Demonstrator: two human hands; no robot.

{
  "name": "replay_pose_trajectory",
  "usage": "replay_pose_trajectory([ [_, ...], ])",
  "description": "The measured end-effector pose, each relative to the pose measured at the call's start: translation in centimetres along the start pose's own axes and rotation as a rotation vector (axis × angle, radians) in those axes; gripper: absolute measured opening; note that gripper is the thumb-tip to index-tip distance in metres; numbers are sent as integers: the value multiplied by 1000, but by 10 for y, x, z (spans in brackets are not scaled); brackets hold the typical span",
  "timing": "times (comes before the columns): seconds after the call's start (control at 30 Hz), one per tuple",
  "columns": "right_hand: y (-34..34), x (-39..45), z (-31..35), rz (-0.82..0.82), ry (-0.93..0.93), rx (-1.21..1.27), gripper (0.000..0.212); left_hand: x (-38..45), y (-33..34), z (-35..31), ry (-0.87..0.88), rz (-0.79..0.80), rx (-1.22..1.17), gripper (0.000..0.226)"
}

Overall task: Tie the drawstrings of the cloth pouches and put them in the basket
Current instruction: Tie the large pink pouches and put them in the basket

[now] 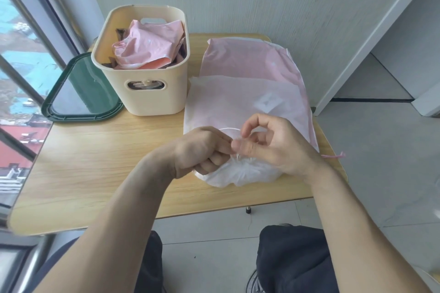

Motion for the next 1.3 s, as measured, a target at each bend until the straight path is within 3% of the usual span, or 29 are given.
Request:
replay_pose_trajectory([
  [0.1, 0, -5, 3, -72, -108, -192, 41, 1, -4, 2, -4, -50, -45, 29],
  [0.27, -6, -6, 1, -242, -128, -223, 19, 1, -11, 3, 19, -135, -14, 30],
  [0.37, -1, -6, 1, -219, -142, -236, 11, 0, -17, 1, 45, -197, 49, 22],
  [0.5, 6, -3, -2, -109, -74, -223, 14, 0, -21, 1, 54, -224, 225, 33],
  [0.7, 15, -2, 0, 74, 67, 311, 31, -3, -33, -3, -11, -329, 511, 35],
  [0.83, 3, -6, 9, 184, 89, 730, 22, -6, -45, 0, -74, -400, 718, 34],
  [1.0, -63, -3, -17, -206, 153, 1153, 18, -9, -47, 2, -60, -378, 743, 31],
  [1.13, -102, -4, -40, -551, 251, 751, 38, -9, -47, 2, -14, -377, 717, 31],
  [1.23, -99, -8, -30, -710, 154, 152, 16, -6, -44, 0, 2, -363, 713, 30],
  [1.3, -78, -9, -18, -727, 31, -138, 17, -6, -41, -2, 27, -350, 726, 30],
])
Point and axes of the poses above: each hand's wrist, its own x-axis towards the middle knuckle, its own y-axis out of the palm, z = x × y, the point moved 6 cm from there along x, towards the middle knuckle, and after that the axes turned 15 degrees about y, right-handed, at the moved point
